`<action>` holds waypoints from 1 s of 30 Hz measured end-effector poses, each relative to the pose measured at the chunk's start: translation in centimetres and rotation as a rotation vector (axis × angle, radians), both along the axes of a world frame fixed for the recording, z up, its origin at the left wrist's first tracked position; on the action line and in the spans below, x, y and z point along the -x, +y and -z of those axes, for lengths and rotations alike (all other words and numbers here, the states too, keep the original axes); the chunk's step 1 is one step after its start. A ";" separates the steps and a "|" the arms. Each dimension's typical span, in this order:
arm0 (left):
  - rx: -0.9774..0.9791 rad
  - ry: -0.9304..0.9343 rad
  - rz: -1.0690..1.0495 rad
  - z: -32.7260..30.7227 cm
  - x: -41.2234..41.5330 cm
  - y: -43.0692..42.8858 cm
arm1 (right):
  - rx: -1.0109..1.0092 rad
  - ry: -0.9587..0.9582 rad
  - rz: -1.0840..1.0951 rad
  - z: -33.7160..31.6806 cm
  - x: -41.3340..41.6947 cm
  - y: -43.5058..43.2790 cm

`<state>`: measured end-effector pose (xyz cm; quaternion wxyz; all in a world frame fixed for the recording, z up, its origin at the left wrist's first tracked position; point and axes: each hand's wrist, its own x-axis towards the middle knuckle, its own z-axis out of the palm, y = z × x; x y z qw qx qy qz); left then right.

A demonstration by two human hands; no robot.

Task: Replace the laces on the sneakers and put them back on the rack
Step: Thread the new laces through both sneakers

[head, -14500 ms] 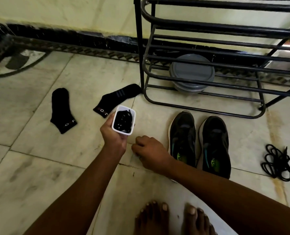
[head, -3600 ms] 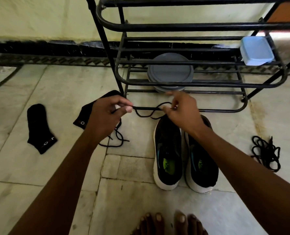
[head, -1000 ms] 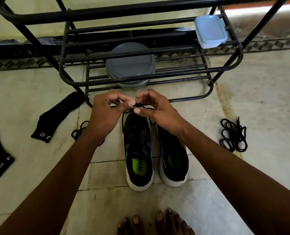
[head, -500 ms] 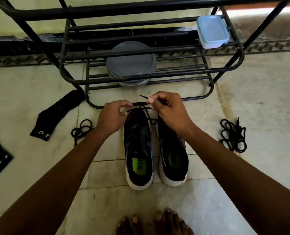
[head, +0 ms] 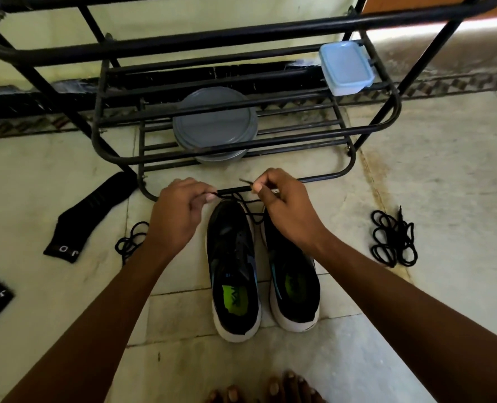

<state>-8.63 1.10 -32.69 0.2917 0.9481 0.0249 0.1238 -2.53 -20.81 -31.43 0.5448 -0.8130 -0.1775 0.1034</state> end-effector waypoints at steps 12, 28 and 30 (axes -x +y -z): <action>0.399 -0.117 -0.223 -6.1 6.9 0.3 | -0.070 -0.065 -0.173 -1.8 5.2 6.3; 0.671 -0.102 -0.300 -5.0 8.6 0.8 | 0.050 -0.388 -0.306 -1.5 5.8 7.8; 0.693 -0.093 -0.286 -5.0 8.6 0.8 | 0.045 -0.398 -0.300 -1.4 5.7 7.7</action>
